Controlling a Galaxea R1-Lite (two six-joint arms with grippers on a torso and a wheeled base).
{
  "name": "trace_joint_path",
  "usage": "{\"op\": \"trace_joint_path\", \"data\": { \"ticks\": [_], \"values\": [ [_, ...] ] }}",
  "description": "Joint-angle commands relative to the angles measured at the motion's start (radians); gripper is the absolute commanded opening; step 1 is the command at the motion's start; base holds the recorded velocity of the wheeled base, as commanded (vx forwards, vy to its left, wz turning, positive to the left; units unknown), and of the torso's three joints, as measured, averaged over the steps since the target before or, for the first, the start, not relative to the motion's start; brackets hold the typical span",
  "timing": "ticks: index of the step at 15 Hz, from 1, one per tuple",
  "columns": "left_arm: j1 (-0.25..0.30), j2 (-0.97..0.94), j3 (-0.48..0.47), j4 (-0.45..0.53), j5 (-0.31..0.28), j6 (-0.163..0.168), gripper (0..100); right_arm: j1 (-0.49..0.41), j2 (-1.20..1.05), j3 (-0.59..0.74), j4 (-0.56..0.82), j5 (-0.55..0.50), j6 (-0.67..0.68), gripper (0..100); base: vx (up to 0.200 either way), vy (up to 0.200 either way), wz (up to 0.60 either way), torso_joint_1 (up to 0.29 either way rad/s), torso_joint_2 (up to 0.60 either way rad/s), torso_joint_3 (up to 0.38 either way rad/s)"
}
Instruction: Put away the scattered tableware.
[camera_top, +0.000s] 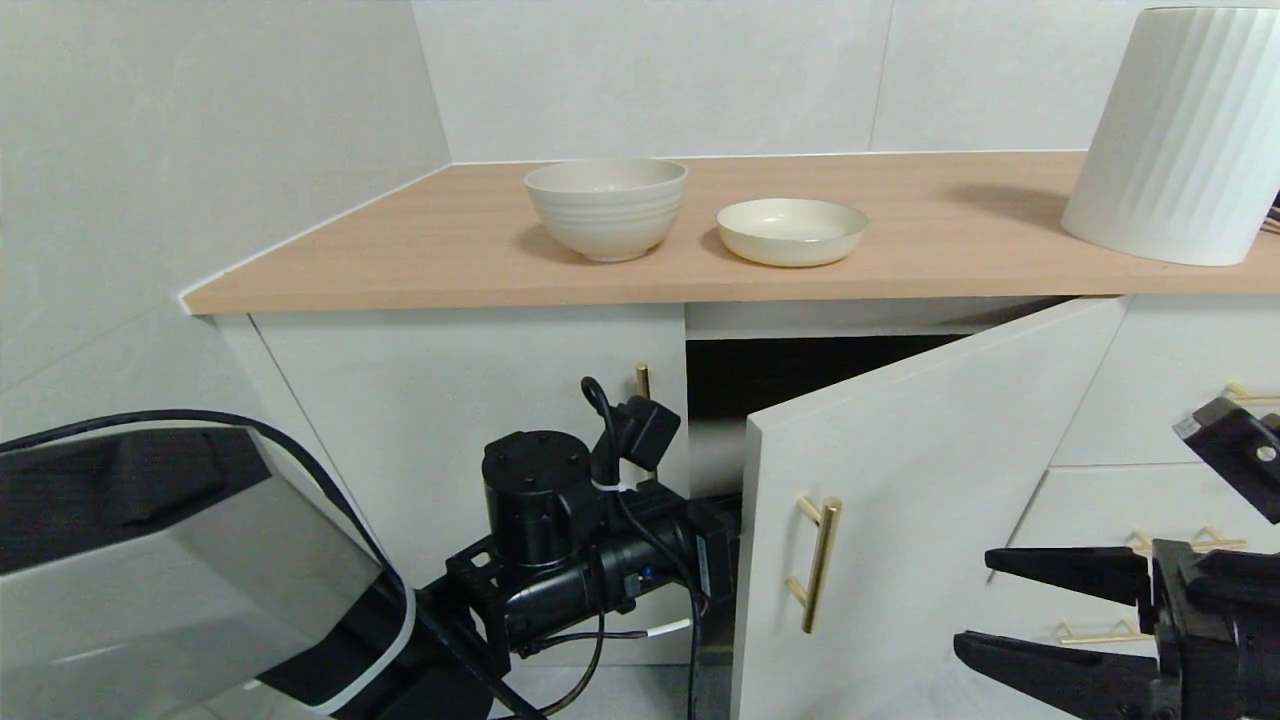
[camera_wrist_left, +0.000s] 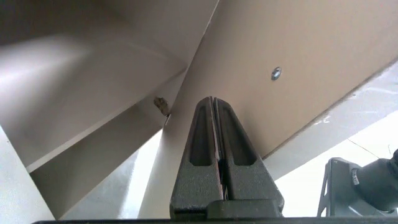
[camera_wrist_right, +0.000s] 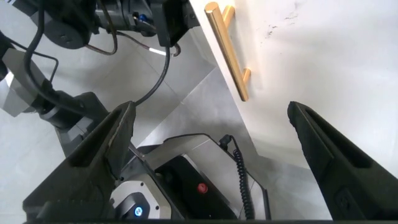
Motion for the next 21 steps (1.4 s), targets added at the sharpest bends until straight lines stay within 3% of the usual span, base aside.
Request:
{"op": "trace_joint_path", "data": {
  "ticks": [1,5,11,15,17,21],
  "values": [
    [0.001,-0.007,0.001,-0.001,0.000,0.000,0,0.003,-0.012,0.005,-0.001,0.001,0.000,100,-0.200,0.000,0.00,0.007,0.01,-0.007],
    [-0.007,0.003,-0.030,0.011,-0.002,0.001,0,0.004,-0.020,0.008,-0.001,0.001,-0.002,100,-0.200,0.000,0.00,0.004,0.00,-0.004],
    [-0.009,0.027,-0.080,0.048,-0.003,0.001,0,0.006,-0.023,0.013,-0.001,0.002,-0.005,100,0.000,0.000,0.00,0.000,0.00,0.000],
    [-0.018,0.044,-0.237,0.212,-0.003,0.000,0,0.006,-0.023,0.016,-0.001,0.004,-0.005,100,-0.150,0.000,0.00,0.004,0.00,-0.003],
    [-0.026,0.059,-0.258,0.231,-0.003,0.001,0,0.006,-0.024,0.017,-0.001,0.004,-0.005,100,-0.200,0.000,0.00,0.014,0.00,0.000],
    [-0.029,0.118,-0.318,0.234,0.008,0.000,0,0.006,-0.026,0.017,-0.001,0.004,-0.005,100,0.000,0.000,0.00,0.000,0.00,0.000]
  ]
}}
